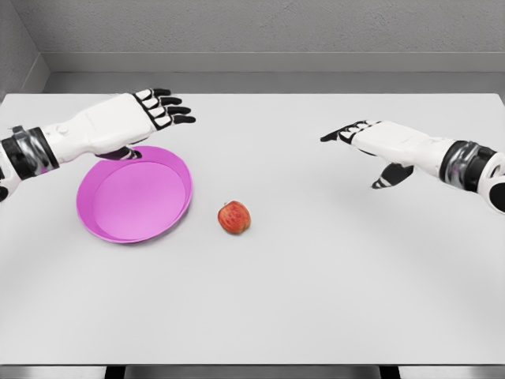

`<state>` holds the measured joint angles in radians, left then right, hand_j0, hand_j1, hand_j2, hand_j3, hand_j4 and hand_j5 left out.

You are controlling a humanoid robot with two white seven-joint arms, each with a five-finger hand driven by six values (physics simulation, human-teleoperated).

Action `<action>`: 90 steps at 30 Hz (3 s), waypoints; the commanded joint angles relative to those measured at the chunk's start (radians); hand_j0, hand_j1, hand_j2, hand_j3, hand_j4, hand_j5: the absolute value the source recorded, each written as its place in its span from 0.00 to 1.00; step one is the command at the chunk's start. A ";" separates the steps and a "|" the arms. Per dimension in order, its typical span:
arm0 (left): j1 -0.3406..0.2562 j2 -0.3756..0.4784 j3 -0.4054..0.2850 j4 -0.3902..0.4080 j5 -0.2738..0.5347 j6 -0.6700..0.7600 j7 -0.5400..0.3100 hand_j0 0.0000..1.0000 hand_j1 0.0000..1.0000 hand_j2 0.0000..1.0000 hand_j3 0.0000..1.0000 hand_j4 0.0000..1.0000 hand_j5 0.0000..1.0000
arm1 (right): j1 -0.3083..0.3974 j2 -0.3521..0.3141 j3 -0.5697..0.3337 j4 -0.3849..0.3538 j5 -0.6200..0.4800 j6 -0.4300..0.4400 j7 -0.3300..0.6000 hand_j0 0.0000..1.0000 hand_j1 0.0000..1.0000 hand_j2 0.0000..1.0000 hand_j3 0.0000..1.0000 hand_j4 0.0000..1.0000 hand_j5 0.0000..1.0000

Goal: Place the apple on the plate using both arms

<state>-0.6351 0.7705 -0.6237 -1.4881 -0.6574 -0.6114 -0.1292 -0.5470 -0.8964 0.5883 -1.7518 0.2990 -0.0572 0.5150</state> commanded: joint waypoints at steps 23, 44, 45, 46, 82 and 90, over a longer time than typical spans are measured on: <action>-0.110 -0.126 -0.281 -0.124 -0.091 0.001 -0.219 1.00 1.00 1.00 1.00 1.00 1.00 | 0.156 -0.053 -0.351 -0.002 -0.003 -0.194 0.005 1.00 1.00 1.00 1.00 1.00 1.00; -0.110 -0.158 -0.307 -0.123 -0.240 0.001 -0.228 1.00 1.00 1.00 1.00 1.00 1.00 | 0.170 -0.062 -0.355 -0.003 -0.001 -0.201 0.005 1.00 1.00 1.00 1.00 1.00 1.00; -0.110 -0.158 -0.309 -0.123 -0.243 0.001 -0.228 1.00 1.00 1.00 1.00 1.00 1.00 | 0.168 -0.058 -0.354 -0.003 -0.001 -0.201 0.005 1.00 1.00 1.00 1.00 1.00 1.00; -0.112 -0.158 -0.311 -0.123 -0.243 0.001 -0.228 1.00 1.00 1.00 1.00 1.00 1.00 | 0.171 -0.047 -0.354 -0.003 -0.001 -0.201 0.005 1.00 1.00 1.00 1.00 1.00 1.00; -0.118 -0.174 -0.341 -0.149 -0.238 0.001 -0.345 0.72 0.72 0.72 0.72 0.72 0.72 | 0.168 -0.047 -0.360 -0.003 0.000 -0.216 0.005 1.00 1.00 1.00 1.00 1.00 1.00; -0.117 -0.172 -0.343 -0.150 -0.243 0.001 -0.346 0.45 0.45 0.45 0.45 0.45 0.45 | 0.168 -0.045 -0.361 -0.003 0.000 -0.216 0.005 1.00 1.00 1.00 1.00 1.00 1.00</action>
<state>-0.7517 0.5973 -0.9658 -1.6382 -0.9019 -0.6108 -0.4737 -0.3789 -0.9411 0.2273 -1.7549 0.3019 -0.2741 0.5205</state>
